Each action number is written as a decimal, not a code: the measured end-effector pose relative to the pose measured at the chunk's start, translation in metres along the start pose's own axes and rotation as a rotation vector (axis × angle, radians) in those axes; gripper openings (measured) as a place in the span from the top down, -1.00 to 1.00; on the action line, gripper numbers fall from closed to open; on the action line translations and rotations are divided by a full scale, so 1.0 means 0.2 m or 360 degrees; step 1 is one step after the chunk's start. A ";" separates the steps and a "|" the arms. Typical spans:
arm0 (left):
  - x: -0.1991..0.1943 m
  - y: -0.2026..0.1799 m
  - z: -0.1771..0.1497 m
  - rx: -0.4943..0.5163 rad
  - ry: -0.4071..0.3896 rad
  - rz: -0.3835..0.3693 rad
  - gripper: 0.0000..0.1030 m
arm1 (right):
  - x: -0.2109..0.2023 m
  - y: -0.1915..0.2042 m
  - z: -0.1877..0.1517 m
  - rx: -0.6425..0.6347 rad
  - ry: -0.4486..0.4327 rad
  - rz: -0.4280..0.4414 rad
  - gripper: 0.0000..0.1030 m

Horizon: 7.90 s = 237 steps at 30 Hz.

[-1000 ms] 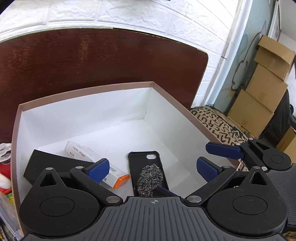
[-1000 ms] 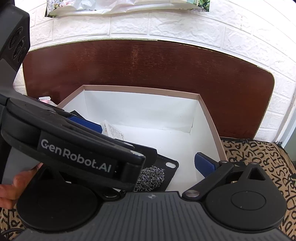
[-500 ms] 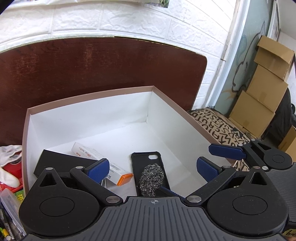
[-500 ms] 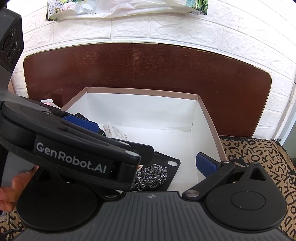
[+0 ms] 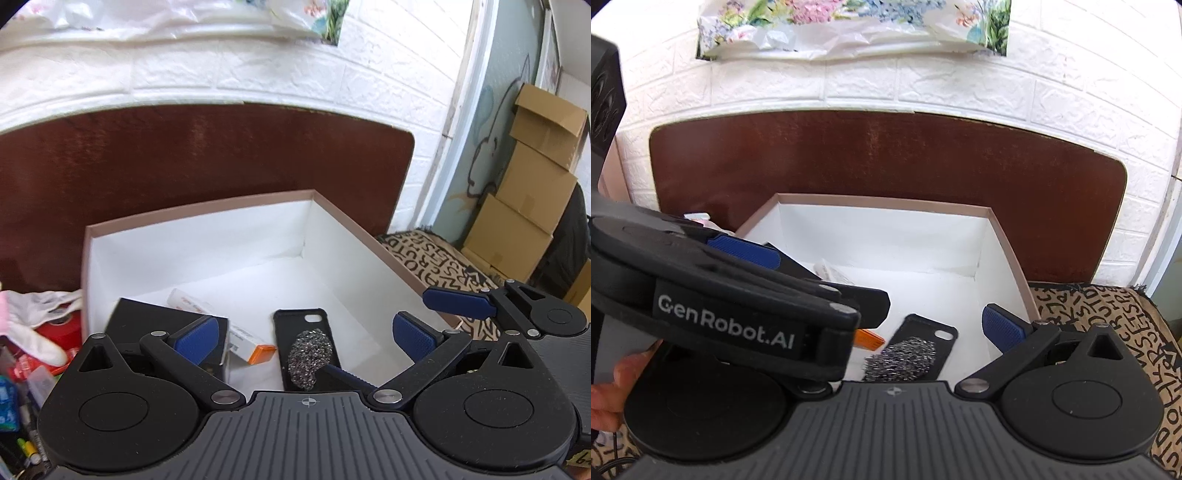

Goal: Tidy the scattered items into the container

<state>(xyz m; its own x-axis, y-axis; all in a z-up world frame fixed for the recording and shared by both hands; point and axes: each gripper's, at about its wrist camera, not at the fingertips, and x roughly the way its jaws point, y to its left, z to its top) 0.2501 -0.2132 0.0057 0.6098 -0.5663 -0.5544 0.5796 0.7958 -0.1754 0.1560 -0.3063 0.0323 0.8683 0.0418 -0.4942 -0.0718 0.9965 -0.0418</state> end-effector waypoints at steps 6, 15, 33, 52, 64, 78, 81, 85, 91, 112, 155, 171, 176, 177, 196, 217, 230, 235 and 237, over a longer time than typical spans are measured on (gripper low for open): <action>-0.14 0.00 -0.04 0.0011 -0.0089 0.0085 -1.00 | -0.07 0.08 0.00 -0.0009 -0.0039 0.0011 -1.00; -0.31 0.03 -0.13 -0.0037 -0.0104 0.0138 -1.00 | -0.17 0.22 -0.03 -0.0051 -0.0055 0.0020 -1.00; -0.60 0.15 -0.45 -0.0221 0.0000 0.0246 -1.00 | -0.36 0.57 -0.22 -0.0059 -0.0089 0.0104 -1.00; -0.78 0.22 -0.69 -0.0180 0.0064 0.0432 -1.00 | -0.42 0.81 -0.42 0.0017 -0.0072 0.0216 -1.00; -0.91 0.37 -0.90 -0.0265 0.0094 0.0471 -1.00 | -0.40 0.99 -0.53 0.0010 0.0045 0.0374 -1.00; -1.06 0.72 -1.17 -0.0509 0.0140 0.0469 -1.00 | -0.30 1.19 -0.65 -0.0067 0.0215 0.0561 -0.99; -1.06 0.73 -1.17 -0.0501 0.0132 0.0457 -0.99 | -0.28 1.21 -0.67 -0.0101 0.0218 0.0553 -0.99; -1.03 0.73 -1.15 -0.0477 0.0139 0.0365 -0.89 | -0.26 1.20 -0.68 -0.0117 0.0218 0.0532 -0.99; -0.93 0.71 -1.15 -0.0494 0.0196 0.0293 -0.74 | -0.21 1.10 -0.67 -0.0109 0.0227 0.0431 -0.96; -0.77 0.74 -1.10 -0.0524 0.0286 0.0313 -0.12 | 0.02 0.91 -0.64 -0.0049 0.0242 0.0300 -0.68; -0.80 0.54 -1.04 -0.0246 0.0239 0.0211 0.92 | -0.06 0.92 -0.54 -0.0157 0.0144 0.0533 0.99; -0.73 0.49 -1.05 -0.0223 0.0305 0.0116 0.77 | 0.02 0.91 -0.54 -0.0113 0.0179 0.0535 0.89; -0.76 0.49 -1.04 -0.0202 0.0263 0.0136 1.00 | 0.01 0.91 -0.53 -0.0114 0.0176 0.0568 0.99; -0.77 0.50 -1.03 -0.0207 0.0248 0.0155 1.00 | 0.00 0.91 -0.53 -0.0118 0.0167 0.0566 0.99; -0.79 0.48 -1.00 -0.0095 0.0226 0.0331 1.00 | -0.09 0.86 -0.59 -0.0130 0.0257 0.0500 0.94; -0.74 0.52 -1.05 -0.0131 0.0314 0.0339 0.71 | 0.00 0.87 -0.54 -0.0063 0.0219 0.0510 0.54; -0.75 0.54 -1.05 -0.0156 0.0311 0.0331 0.84 | 0.01 0.82 -0.56 0.0036 0.0264 0.0459 0.26; -0.75 0.56 -1.05 -0.0176 0.0313 0.0332 0.84 | -0.05 0.79 -0.59 -0.0012 0.0291 0.0390 -0.03; -0.75 0.56 -1.05 -0.0185 0.0313 0.0329 0.84 | -0.08 0.77 -0.61 -0.0011 0.0306 0.0371 -0.17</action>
<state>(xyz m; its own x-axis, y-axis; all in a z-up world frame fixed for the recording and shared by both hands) 0.1114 0.0061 -0.1016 0.5854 -0.3466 -0.7329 0.3813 0.9155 -0.1283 0.0716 -0.1624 -0.0717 0.7193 0.2542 -0.6466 -0.2621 0.9612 0.0862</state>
